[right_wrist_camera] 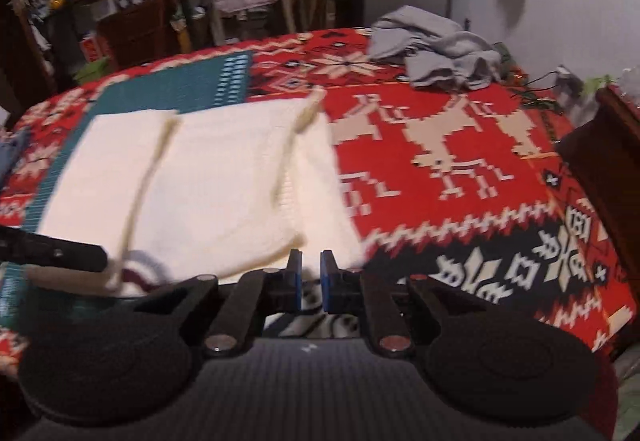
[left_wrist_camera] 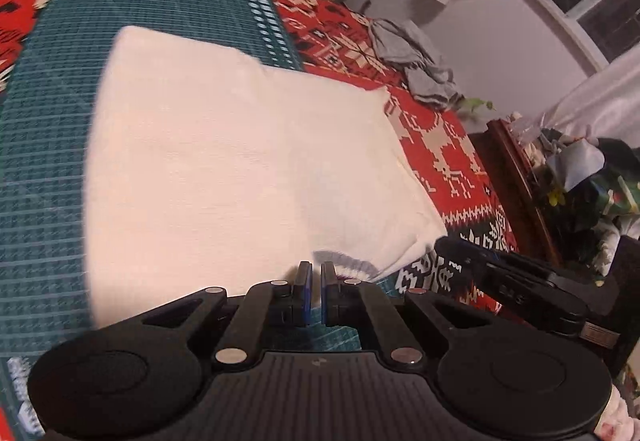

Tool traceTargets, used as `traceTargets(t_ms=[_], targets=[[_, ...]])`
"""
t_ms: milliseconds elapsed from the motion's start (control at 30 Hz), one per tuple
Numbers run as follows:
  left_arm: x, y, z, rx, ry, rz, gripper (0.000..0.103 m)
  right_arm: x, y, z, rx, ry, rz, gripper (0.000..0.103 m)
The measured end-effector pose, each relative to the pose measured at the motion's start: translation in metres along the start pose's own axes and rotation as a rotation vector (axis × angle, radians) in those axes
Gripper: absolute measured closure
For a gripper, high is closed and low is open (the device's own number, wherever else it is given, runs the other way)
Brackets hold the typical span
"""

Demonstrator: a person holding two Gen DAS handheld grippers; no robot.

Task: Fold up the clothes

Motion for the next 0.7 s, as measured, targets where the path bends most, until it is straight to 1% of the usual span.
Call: traceTargets(t_ms=[67, 133, 233, 267, 300, 433, 467, 500, 567, 700], targets=[[-0.006, -0.007, -0.002, -0.021, 0.006, -0.013, 0.101, 0.001, -0.001, -0.002, -0.011, -0.009, 0.0, 0.092], [-0.013, -0.013, -0.003, -0.037, 0.015, -0.023, 0.101, 0.002, -0.002, -0.005, -0.022, -0.018, -0.001, 0.09], [-0.022, -0.014, -0.003, -0.035, 0.035, -0.027, 0.101, 0.004, -0.004, -0.008, -0.038, -0.032, -0.002, 0.083], [-0.022, -0.015, -0.003, -0.034, 0.035, -0.024, 0.101, 0.005, -0.004, -0.009, -0.043, -0.037, -0.002, 0.078], [-0.021, -0.015, -0.003, -0.034, 0.036, -0.02, 0.101, 0.006, -0.005, -0.011, -0.049, -0.042, -0.002, 0.076], [-0.014, -0.014, -0.005, -0.028, 0.032, -0.024, 0.101, 0.008, -0.007, -0.015, -0.07, -0.06, -0.003, 0.076], [-0.012, -0.013, -0.005, -0.026, 0.029, -0.026, 0.101, 0.009, -0.007, -0.017, -0.076, -0.065, -0.003, 0.079], [-0.008, -0.011, -0.005, -0.022, 0.024, -0.025, 0.101, 0.009, -0.008, -0.018, -0.081, -0.069, -0.004, 0.087], [-0.002, -0.007, -0.006, -0.012, 0.01, -0.028, 0.101, 0.01, -0.009, -0.02, -0.092, -0.079, -0.004, 0.093], [0.019, 0.006, -0.005, 0.012, -0.036, -0.051, 0.101, 0.013, -0.011, -0.025, -0.113, -0.097, -0.005, 0.095]])
Point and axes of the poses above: each gripper's, at about its wrist camera, not at the fingertips, and x roughly against the way its jaws point, y to its left, z to its underside, the point moved 1 cm from there along -x, roughly the way its jaws point, and after that the axes turned 8 degrees about -z, right-handed, at the moved point
